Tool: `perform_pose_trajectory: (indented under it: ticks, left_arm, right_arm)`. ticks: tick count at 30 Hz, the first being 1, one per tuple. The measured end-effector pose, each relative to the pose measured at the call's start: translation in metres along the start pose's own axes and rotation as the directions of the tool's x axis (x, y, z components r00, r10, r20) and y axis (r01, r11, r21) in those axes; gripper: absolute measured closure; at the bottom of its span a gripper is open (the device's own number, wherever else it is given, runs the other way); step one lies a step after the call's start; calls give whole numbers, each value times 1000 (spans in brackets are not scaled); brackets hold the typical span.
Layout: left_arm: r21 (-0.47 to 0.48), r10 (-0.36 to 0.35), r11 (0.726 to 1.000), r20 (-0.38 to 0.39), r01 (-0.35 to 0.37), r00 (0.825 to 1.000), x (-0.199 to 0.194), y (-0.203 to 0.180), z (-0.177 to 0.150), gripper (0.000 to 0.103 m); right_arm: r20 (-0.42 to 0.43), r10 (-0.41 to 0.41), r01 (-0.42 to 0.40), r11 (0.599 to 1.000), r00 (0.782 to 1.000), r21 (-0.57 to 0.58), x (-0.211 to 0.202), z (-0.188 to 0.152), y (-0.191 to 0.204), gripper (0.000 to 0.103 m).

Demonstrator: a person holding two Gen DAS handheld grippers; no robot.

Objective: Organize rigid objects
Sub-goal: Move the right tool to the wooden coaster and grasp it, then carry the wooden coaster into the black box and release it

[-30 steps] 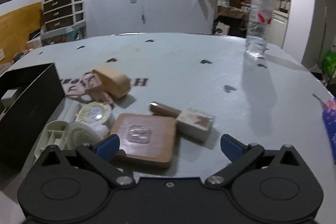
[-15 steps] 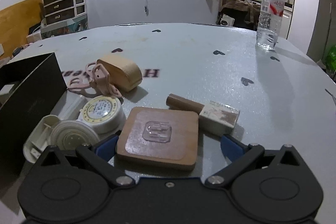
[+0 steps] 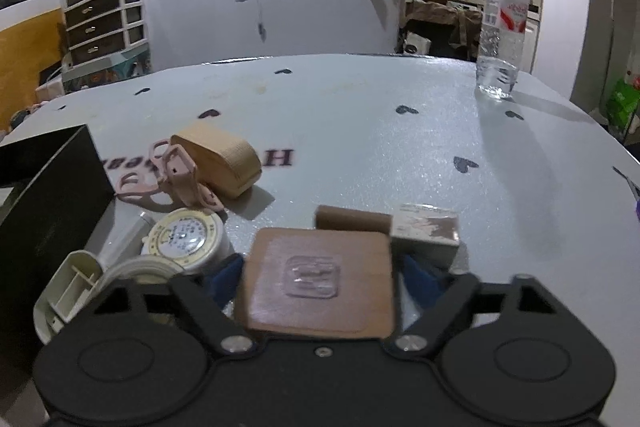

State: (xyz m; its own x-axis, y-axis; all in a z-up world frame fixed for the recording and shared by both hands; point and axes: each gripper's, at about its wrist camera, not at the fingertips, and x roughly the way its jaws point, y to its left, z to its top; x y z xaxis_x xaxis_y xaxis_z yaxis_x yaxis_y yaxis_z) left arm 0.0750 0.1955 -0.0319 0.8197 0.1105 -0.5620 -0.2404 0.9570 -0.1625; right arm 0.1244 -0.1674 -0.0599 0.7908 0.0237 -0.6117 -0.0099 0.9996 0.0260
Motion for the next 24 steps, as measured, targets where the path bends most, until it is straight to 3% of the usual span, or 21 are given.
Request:
perform_pose_trajectory:
  ticks: [7,13,19,24]
  left_arm:
    - [0,1,1000,0,-1,1000,0,0,0,95]
    - [0,2,1000,2,-2,1000,-1,0,1,95]
    - [7,8,1000,8,-8,1000,-3,-2,1,95]
    - [7,3,1000,10,-3,1000,-2,-2,0,96]
  right_arm:
    - [2,27,-27,999,1000,25,-13,-6,-7,26]
    - [79,99,-104,993,992,49,-39,10,-2,26]
    - [113,255,-259,965,960,27,-56,37,31,26]
    - [77,374,-375,927,924,7,-54,58,74,26]
